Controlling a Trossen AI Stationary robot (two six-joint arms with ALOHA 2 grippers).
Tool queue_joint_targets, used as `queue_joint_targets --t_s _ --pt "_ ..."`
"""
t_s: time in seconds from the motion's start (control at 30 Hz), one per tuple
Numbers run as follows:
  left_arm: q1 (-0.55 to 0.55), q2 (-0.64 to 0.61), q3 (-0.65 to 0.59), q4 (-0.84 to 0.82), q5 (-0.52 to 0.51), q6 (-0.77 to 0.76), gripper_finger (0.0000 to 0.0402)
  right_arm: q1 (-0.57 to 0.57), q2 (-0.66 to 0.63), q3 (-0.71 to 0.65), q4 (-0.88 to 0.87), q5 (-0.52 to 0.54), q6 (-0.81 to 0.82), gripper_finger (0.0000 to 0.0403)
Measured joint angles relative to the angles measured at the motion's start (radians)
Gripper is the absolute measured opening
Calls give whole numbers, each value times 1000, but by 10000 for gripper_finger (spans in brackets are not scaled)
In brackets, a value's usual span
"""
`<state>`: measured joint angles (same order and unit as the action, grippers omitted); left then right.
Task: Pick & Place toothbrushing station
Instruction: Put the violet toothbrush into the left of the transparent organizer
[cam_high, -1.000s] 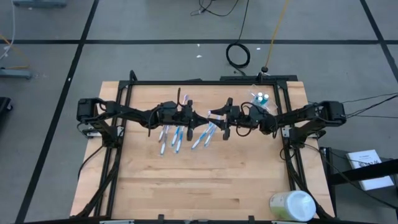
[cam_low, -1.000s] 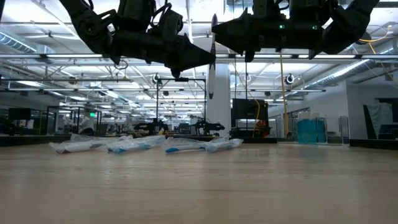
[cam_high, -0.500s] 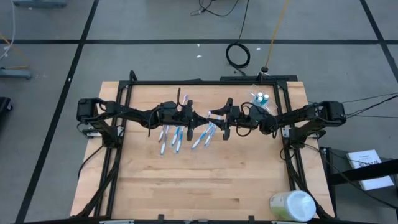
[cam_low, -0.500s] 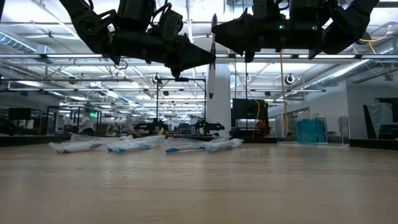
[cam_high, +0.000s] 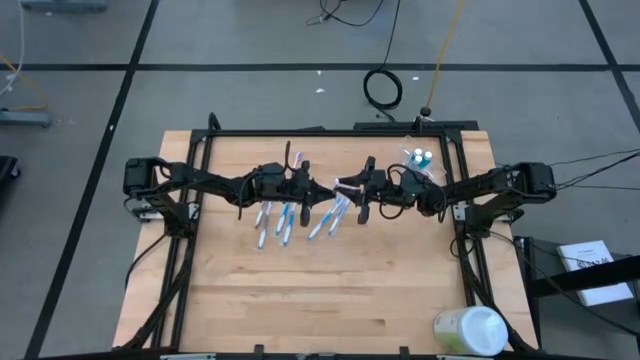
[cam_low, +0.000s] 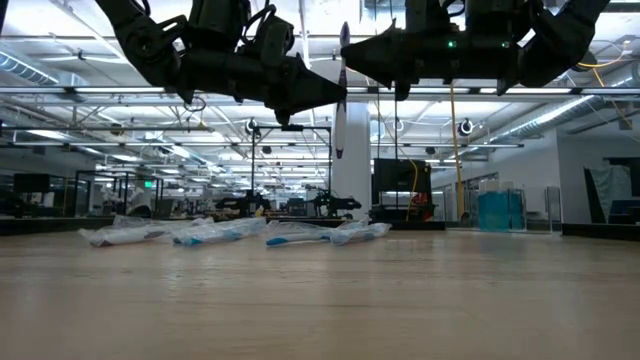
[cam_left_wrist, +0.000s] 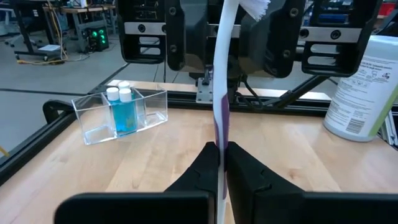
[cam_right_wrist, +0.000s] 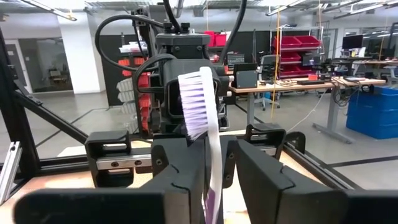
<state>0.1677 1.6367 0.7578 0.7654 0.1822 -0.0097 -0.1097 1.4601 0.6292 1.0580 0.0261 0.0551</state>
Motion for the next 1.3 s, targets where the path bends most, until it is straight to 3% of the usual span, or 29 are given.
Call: queue_joint_targets --t_s 0.2,0.47,0.7,0.97,1.3 --pt "0 0 0 0 0 -4 28 0 0 0 0 0 0 63" --pt "0 0 0 -1 0 -1 10 0 22 28 -10 0 0 70" --pt "0 0 0 -18 0 -4 31 0 77 57 -18 -1 0 63" --pt "0 -1 1 -42 -1 4 12 0 64 57 -16 -1 -26 52" --pt "0 -1 1 -45 -26 5 26 0 64 57 -40 -1 -26 49"
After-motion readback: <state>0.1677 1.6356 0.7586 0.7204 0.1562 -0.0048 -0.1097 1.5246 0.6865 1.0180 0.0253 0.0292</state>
